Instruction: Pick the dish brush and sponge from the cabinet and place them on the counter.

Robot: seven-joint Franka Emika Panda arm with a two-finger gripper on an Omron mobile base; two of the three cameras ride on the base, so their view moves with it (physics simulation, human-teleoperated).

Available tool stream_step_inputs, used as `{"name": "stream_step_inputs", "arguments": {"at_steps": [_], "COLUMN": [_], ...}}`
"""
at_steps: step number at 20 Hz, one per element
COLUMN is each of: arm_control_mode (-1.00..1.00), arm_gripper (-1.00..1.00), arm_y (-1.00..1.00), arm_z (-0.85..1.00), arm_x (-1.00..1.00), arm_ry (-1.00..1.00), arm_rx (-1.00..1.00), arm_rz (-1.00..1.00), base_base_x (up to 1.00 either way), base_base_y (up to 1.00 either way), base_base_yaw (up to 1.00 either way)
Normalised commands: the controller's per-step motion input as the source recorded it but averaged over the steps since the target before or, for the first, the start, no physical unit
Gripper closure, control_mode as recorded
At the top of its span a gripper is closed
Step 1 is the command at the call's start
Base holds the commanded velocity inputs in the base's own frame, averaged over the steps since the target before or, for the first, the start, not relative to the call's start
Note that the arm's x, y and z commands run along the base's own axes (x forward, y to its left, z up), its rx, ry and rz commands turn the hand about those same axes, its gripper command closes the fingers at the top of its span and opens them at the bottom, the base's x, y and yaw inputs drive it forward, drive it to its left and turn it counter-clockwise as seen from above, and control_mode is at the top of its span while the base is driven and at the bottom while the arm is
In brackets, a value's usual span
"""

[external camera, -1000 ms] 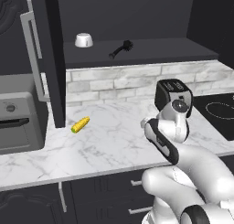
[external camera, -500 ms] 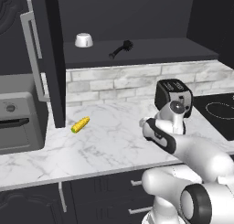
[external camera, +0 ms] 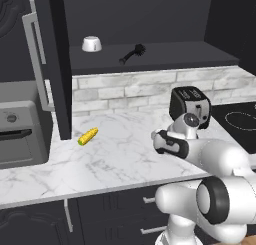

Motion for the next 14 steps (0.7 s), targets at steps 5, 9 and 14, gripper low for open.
{"name": "stream_step_inputs", "arguments": {"at_steps": [5, 9, 14], "arm_control_mode": [-1.00, -1.00, -1.00], "arm_gripper": [1.00, 1.00, 1.00], "arm_y": [0.00, 0.01, 0.00], "arm_z": [-0.24, -0.27, -0.22], "arm_x": [0.09, 0.09, 0.03], "arm_ry": [-0.01, 0.00, -0.01], "arm_rx": [0.00, 0.00, 0.00], "arm_rz": [0.00, 0.00, 0.00], "base_base_x": [0.00, 0.00, 0.00], "base_base_y": [0.00, 0.00, 0.00], "base_base_yaw": [0.00, 0.00, 0.00]}}
